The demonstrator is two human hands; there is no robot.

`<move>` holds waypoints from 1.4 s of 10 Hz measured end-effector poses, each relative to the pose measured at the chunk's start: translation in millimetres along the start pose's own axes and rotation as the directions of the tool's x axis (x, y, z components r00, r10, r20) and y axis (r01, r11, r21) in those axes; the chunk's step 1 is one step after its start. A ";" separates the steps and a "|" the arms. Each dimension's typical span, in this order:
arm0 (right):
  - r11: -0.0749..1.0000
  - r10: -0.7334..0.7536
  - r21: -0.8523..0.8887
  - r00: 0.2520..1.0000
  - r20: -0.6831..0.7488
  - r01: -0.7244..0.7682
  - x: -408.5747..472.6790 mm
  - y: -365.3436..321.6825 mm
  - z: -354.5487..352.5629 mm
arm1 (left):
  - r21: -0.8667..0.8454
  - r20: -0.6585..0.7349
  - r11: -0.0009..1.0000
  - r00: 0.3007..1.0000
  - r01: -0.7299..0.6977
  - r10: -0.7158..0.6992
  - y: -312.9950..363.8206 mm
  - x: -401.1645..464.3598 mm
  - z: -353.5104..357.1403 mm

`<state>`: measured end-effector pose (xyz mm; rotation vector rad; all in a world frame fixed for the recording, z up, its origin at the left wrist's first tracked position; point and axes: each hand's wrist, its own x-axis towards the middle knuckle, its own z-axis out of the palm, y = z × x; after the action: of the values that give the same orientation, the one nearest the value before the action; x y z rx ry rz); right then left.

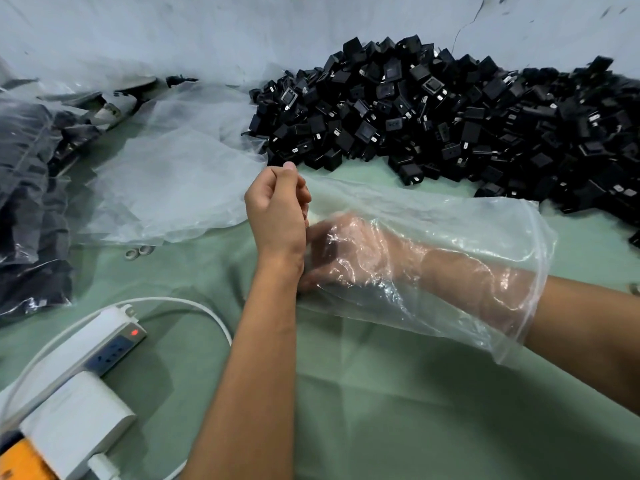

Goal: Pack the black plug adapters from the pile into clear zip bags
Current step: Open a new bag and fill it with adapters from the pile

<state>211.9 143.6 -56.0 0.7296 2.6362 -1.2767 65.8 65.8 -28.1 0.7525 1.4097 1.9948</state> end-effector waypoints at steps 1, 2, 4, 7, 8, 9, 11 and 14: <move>0.997 0.069 -0.023 0.996 -0.058 -0.071 -7.2 1.5 -2.8 | 0.117 -0.003 0.993 1.000 -0.010 0.010 -9.7 -1.1 0.8; 0.995 0.089 -0.024 0.992 -0.089 -0.092 -19.5 -0.8 -6.2 | 0.263 0.001 0.964 1.000 -0.030 0.031 -16.5 -0.7 1.2; 0.991 0.022 0.136 0.985 -0.169 0.001 -68.2 4.1 -18.9 | 0.601 0.007 0.796 0.996 -0.074 0.088 -22.0 -2.8 7.6; 0.899 0.428 0.191 0.693 -0.580 -0.395 -178.5 71.5 -81.8 | 0.848 0.014 0.517 0.982 -0.113 0.190 -9.2 -29.0 31.5; 0.797 0.218 -0.162 0.527 -0.821 -0.582 -146.5 76.3 -82.4 | 0.801 0.141 0.537 0.955 -0.266 0.262 0.7 -62.3 72.1; 0.710 0.283 -0.296 0.645 -0.710 -0.639 -127.1 84.7 -75.1 | 0.772 0.329 0.502 0.921 -0.390 0.209 3.9 -96.6 118.7; 0.767 0.280 -0.206 0.607 -0.744 -0.607 -151.8 87.5 -61.5 | 0.854 0.504 0.225 0.852 -0.469 -0.139 -4.1 -118.2 162.0; 0.742 0.363 0.668 0.874 -0.324 -0.061 -194.3 34.9 -26.0 | 0.828 0.443 0.471 0.869 -0.305 -0.217 12.7 -107.3 144.8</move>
<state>401.1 110.3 -3.7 1.5397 2.2359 -2.1848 241.6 74.7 12.5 1.6248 2.0498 0.7712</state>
